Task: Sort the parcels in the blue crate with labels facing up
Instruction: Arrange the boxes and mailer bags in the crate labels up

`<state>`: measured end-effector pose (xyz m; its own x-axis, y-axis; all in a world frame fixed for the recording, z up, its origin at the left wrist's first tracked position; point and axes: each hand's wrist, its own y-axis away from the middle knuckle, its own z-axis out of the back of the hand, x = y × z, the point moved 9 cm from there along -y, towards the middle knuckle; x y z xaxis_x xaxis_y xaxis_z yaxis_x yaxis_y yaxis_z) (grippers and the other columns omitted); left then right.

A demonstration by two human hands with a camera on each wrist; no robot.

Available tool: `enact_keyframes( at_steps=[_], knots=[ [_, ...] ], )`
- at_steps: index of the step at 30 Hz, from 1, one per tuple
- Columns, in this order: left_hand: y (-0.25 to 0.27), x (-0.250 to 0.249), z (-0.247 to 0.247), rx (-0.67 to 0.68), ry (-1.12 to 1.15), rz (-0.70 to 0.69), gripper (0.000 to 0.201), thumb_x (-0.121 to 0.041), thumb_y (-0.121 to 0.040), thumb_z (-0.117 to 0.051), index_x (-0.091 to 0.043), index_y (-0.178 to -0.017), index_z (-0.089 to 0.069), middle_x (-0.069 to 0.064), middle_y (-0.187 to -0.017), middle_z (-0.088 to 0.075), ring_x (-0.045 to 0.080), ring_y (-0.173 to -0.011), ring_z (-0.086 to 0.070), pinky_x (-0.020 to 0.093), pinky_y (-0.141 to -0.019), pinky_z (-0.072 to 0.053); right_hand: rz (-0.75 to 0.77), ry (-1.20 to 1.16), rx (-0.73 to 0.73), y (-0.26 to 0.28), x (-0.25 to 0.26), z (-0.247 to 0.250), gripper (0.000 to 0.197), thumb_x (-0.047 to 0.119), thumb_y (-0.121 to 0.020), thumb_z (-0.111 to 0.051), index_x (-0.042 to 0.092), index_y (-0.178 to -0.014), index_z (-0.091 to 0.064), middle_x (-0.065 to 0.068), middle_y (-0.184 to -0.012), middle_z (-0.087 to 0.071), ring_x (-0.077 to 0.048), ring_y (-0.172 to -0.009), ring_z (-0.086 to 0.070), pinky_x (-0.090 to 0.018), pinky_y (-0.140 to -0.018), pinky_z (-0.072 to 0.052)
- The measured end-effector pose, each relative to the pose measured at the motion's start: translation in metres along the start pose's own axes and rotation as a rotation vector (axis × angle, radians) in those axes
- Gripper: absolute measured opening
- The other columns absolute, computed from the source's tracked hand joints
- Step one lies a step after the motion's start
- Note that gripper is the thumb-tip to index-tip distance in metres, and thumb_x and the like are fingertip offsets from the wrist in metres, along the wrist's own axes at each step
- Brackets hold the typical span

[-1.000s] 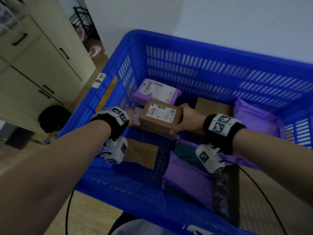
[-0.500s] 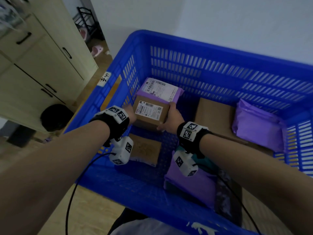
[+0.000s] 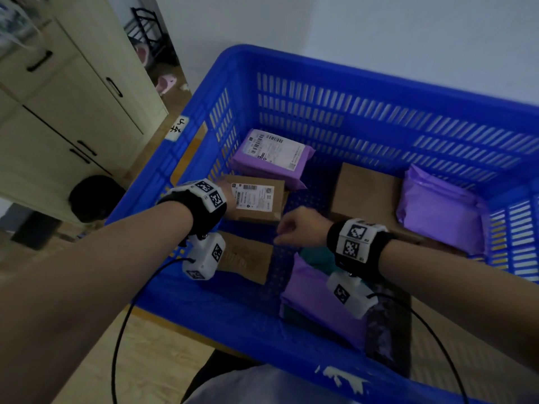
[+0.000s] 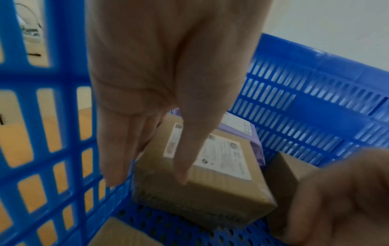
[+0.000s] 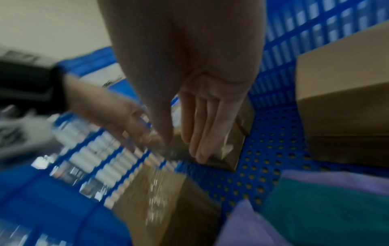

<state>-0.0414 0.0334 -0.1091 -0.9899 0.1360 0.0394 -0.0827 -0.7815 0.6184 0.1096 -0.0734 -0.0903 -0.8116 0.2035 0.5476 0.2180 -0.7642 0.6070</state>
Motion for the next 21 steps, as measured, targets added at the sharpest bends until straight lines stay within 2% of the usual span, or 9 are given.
enact_keyframes(
  at_steps=[1,3,5,7,10,14,18,19,21],
  knots=[
    [-0.001,-0.001,-0.004,0.017,0.041,0.008,0.068,-0.027,-0.076,-0.075,-0.004,-0.133,-0.047,0.018,-0.134,-0.052,0.034,-0.123,-0.051,0.042,-0.103,-0.044,0.035,0.063,0.074,0.002,0.005,-0.013,0.046,0.037,-0.084,-0.068,0.013,-0.122,-0.06,-0.007,-0.119,-0.063,-0.022,-0.106,-0.061,-0.031,-0.086,-0.05],
    [-0.007,-0.006,-0.009,0.043,0.156,0.01,0.083,-0.026,-0.07,-0.081,-0.007,-0.138,-0.038,0.016,-0.134,-0.051,0.036,-0.118,-0.055,0.047,-0.096,-0.05,0.092,0.179,0.178,0.002,0.013,-0.036,0.068,0.043,-0.083,-0.068,0.015,-0.139,-0.042,-0.007,-0.135,-0.05,-0.024,-0.118,-0.052,-0.031,-0.094,-0.046],
    [-0.01,-0.014,-0.006,0.02,0.215,-0.017,0.092,-0.025,-0.067,-0.084,-0.008,-0.141,-0.032,0.017,-0.134,-0.051,0.036,-0.116,-0.056,0.048,-0.092,-0.052,0.099,0.268,0.234,-0.003,0.016,-0.053,0.086,0.049,-0.079,-0.069,0.018,-0.146,-0.025,-0.009,-0.144,-0.035,-0.029,-0.124,-0.046,-0.04,-0.1,-0.045],
    [-0.012,-0.017,0.0,-0.01,0.201,-0.024,0.092,-0.026,-0.07,-0.082,-0.003,-0.142,-0.029,0.017,-0.135,-0.05,0.035,-0.12,-0.053,0.046,-0.097,-0.048,0.08,0.355,0.264,-0.007,0.017,-0.064,0.1,0.057,-0.074,-0.069,0.024,-0.149,-0.011,-0.009,-0.15,-0.022,-0.033,-0.128,-0.041,-0.045,-0.099,-0.046],
    [-0.01,-0.022,0.003,0.001,0.144,-0.075,0.079,-0.039,-0.072,-0.077,-0.008,-0.135,-0.042,0.014,-0.124,-0.057,0.031,-0.109,-0.059,0.043,-0.091,-0.051,0.08,0.486,0.239,-0.014,0.021,-0.074,0.114,0.064,-0.071,-0.067,0.02,-0.15,0.001,-0.01,-0.155,-0.014,-0.035,-0.135,-0.033,-0.046,-0.101,-0.043],
    [-0.007,-0.018,-0.002,0.043,0.041,-0.06,0.067,-0.052,-0.079,-0.065,-0.01,-0.13,-0.05,0.012,-0.117,-0.06,0.028,-0.1,-0.06,0.036,-0.085,-0.053,0.09,0.615,0.21,-0.021,0.022,-0.082,0.117,0.064,-0.07,-0.069,0.016,-0.15,0.002,-0.013,-0.155,-0.013,-0.035,-0.137,-0.03,-0.048,-0.103,-0.04],
    [0.007,-0.012,0.002,0.012,0.008,-0.01,0.076,-0.047,-0.089,-0.057,0.002,-0.141,-0.031,0.018,-0.137,-0.045,0.03,-0.122,-0.05,0.033,-0.096,-0.044,0.093,0.528,0.173,-0.025,0.02,-0.081,0.104,0.048,-0.074,-0.073,0.016,-0.147,-0.007,-0.014,-0.145,-0.026,-0.035,-0.125,-0.042,-0.042,-0.091,-0.046],
    [0.011,-0.009,0.005,0.018,0.02,0.023,0.075,-0.045,-0.089,-0.057,0.003,-0.139,-0.031,0.019,-0.134,-0.046,0.029,-0.118,-0.052,0.033,-0.092,-0.045,0.087,0.475,0.171,-0.027,0.019,-0.079,0.101,0.045,-0.074,-0.074,0.016,-0.146,-0.009,-0.014,-0.142,-0.029,-0.034,-0.121,-0.045,-0.041,-0.088,-0.047],
    [0.013,-0.007,0.007,0.051,0.031,0.03,0.051,-0.04,-0.087,-0.064,-0.002,-0.118,-0.049,0.014,-0.099,-0.057,0.023,-0.085,-0.059,0.031,-0.067,-0.047,0.037,0.328,0.174,-0.032,0.012,-0.074,0.098,0.044,-0.074,-0.074,0.016,-0.144,-0.012,-0.013,-0.138,-0.032,-0.033,-0.116,-0.048,-0.04,-0.088,-0.049]
  ],
)
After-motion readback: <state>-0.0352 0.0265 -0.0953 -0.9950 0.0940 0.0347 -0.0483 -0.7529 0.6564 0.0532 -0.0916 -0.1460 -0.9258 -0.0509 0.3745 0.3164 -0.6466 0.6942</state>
